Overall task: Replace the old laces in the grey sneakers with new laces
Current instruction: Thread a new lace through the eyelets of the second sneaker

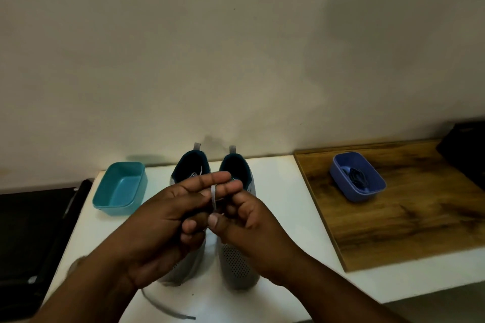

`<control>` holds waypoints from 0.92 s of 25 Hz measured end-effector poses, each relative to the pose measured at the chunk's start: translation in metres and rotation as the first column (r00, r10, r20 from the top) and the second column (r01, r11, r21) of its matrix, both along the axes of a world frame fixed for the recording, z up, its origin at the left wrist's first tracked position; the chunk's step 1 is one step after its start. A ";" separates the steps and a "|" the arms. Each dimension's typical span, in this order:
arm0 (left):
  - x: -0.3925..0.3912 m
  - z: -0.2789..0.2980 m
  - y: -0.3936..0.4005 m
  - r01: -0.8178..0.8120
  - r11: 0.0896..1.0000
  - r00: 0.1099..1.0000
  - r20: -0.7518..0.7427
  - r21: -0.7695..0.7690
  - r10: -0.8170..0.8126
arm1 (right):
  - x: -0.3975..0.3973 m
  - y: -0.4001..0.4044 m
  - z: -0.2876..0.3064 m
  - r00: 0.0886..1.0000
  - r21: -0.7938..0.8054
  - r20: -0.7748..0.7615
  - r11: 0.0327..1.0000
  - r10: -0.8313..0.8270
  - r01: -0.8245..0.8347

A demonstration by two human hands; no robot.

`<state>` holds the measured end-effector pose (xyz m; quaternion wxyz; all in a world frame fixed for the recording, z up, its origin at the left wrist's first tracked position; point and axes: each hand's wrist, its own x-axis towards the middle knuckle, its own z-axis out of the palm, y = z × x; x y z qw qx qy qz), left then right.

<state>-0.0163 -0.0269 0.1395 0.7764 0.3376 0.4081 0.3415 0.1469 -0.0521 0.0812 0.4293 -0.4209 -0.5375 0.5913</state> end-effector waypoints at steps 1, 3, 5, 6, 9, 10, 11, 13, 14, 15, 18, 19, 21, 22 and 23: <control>0.000 -0.001 -0.001 0.017 1.000 1.000 -0.014 0.004 -0.017 | 0.001 -0.001 0.003 0.999 -0.039 -0.001 0.998 0.041 -0.041; -0.007 -0.003 0.005 0.002 1.000 1.000 -0.007 0.005 -0.002 | 0.009 0.000 0.012 0.992 -0.070 0.085 0.994 0.093 -0.087; -0.019 -0.012 0.018 -0.099 0.995 0.993 -0.055 0.028 0.100 | 0.031 0.006 0.016 0.935 0.039 0.351 0.996 0.056 -0.074; -0.026 -0.021 0.024 -0.171 0.984 0.976 -0.131 0.051 0.176 | 0.046 0.011 0.014 0.849 0.151 0.527 0.987 -0.038 -0.049; -0.042 -0.050 0.034 -0.257 0.953 0.838 -0.454 0.161 0.303 | 0.082 0.022 0.000 0.558 0.472 0.700 0.875 -0.447 0.109; -0.045 -0.055 0.035 -0.227 0.953 0.779 -0.550 0.199 0.300 | 0.087 0.024 -0.005 0.528 0.523 0.666 0.834 -0.527 0.173; -0.049 -0.059 0.034 -0.172 0.957 0.717 -0.637 0.234 0.284 | 0.089 0.025 -0.010 0.489 0.562 0.653 0.803 -0.579 0.201; -0.055 -0.063 0.034 -0.049 0.956 0.598 -0.759 0.288 0.259 | 0.083 0.027 -0.014 0.416 0.604 0.666 0.775 -0.619 0.187; -0.057 -0.061 0.032 0.072 0.948 0.472 -0.848 0.308 0.240 | 0.079 0.027 -0.015 0.467 0.575 0.654 0.792 -0.596 0.205; -0.059 -0.061 0.027 0.245 0.925 0.231 -0.944 0.292 0.237 | 0.074 0.026 -0.015 0.566 0.511 0.626 0.830 -0.536 0.222; -0.044 -0.055 0.014 0.509 0.794 -0.117 -0.887 0.334 0.448 | 0.056 0.022 -0.015 0.684 0.406 0.651 0.912 -0.328 0.050; -0.033 -0.053 0.010 0.526 0.745 0.086 -0.897 0.410 0.433 | 0.050 0.022 -0.017 0.682 0.393 0.681 0.919 -0.268 -0.031; -0.003 -0.052 0.002 0.538 0.653 0.529 -0.817 0.533 0.230 | 0.042 0.021 -0.020 0.708 0.382 0.681 0.916 -0.190 -0.121; 0.010 -0.061 -0.001 0.535 0.632 0.657 -0.746 0.561 0.106 | 0.042 0.021 -0.021 0.730 0.383 0.660 0.915 -0.176 -0.125; 0.019 -0.069 -0.003 0.488 0.665 0.745 -0.667 0.566 0.020 | 0.043 0.021 -0.023 0.748 0.370 0.641 0.923 -0.171 -0.106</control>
